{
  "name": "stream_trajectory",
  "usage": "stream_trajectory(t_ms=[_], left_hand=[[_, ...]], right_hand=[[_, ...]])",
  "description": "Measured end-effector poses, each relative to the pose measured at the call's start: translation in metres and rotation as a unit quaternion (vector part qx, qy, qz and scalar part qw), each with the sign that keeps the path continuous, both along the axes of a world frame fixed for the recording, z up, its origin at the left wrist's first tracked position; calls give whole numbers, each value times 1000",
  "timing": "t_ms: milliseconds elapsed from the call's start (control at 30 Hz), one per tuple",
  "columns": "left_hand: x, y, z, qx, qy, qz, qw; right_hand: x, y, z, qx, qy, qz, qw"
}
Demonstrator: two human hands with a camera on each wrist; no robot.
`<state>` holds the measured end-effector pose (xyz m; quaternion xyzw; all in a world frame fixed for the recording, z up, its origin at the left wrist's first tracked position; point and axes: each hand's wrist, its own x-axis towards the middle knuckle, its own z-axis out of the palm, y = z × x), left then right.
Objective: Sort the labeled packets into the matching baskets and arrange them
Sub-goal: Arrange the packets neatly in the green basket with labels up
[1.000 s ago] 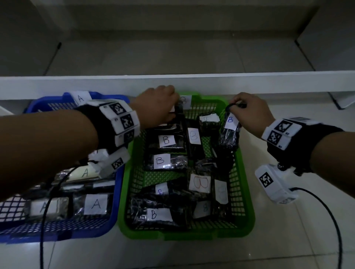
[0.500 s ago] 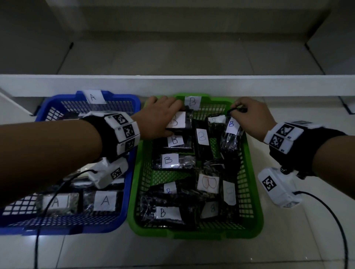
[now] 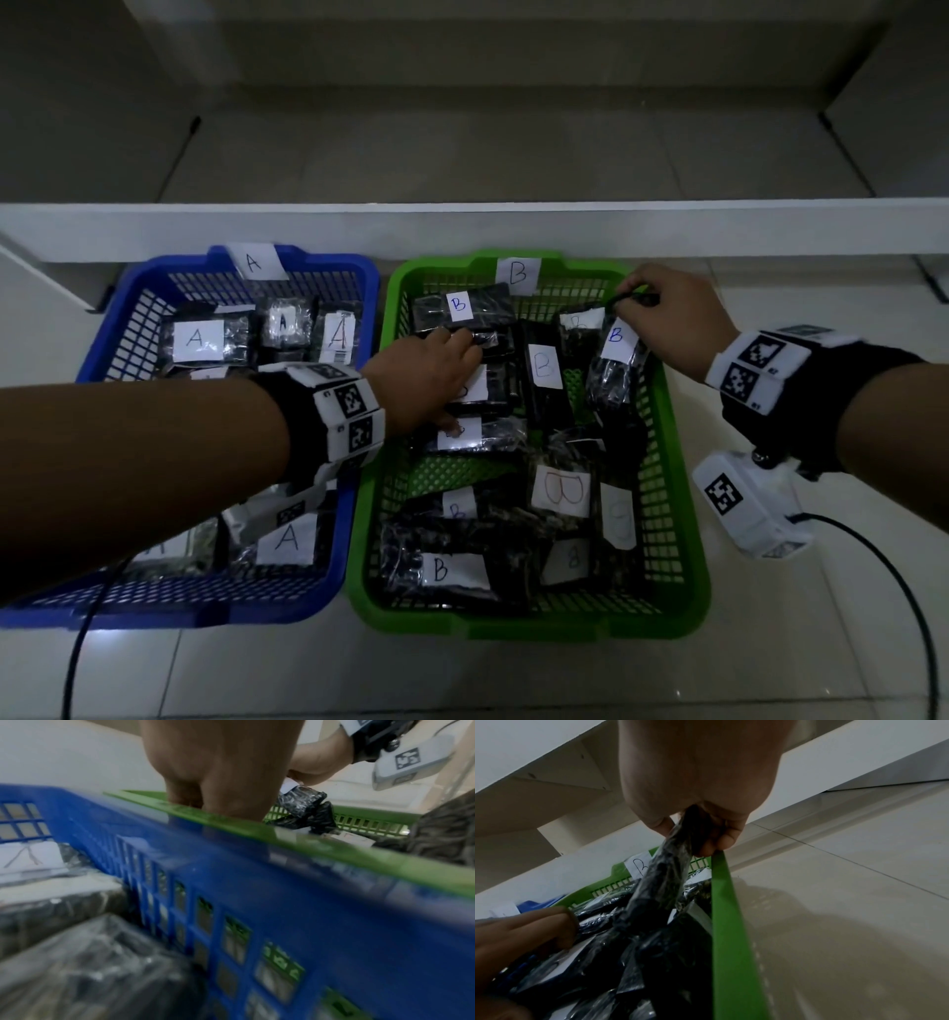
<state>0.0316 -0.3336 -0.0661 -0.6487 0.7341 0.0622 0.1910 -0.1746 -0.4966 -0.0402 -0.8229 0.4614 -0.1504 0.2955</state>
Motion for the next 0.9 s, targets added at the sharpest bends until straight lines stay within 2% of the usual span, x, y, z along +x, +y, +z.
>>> stream_trajectory(t_ms=[167,333,400,467,533,667,833,900], left_hand=[[-2,3,-7,-10,-2,30,1000],[1,-2,-1,25,21,35,999],[4,-8,9,-27,50,37,998],[10,-16,18,-129,65,31,989],[20,-26,20,-170,61,56,982],[36,-37,11,-108,54,116,986],[45,-42,8,-88,70,100,989],[44,-41,15,-113,74,74,988]], right_hand=[[1,0,1,-2,-1,0,1000],[1,0,0,3,0,1,1000],[0,0,0,8,2,0,1000],[-1,0,0,10,5,2,1000],[-1,0,0,8,9,3,1000],[0,0,1,10,14,6,1000],[-1,1,1,6,19,7,1000],[0,1,2,5,17,8,1000]])
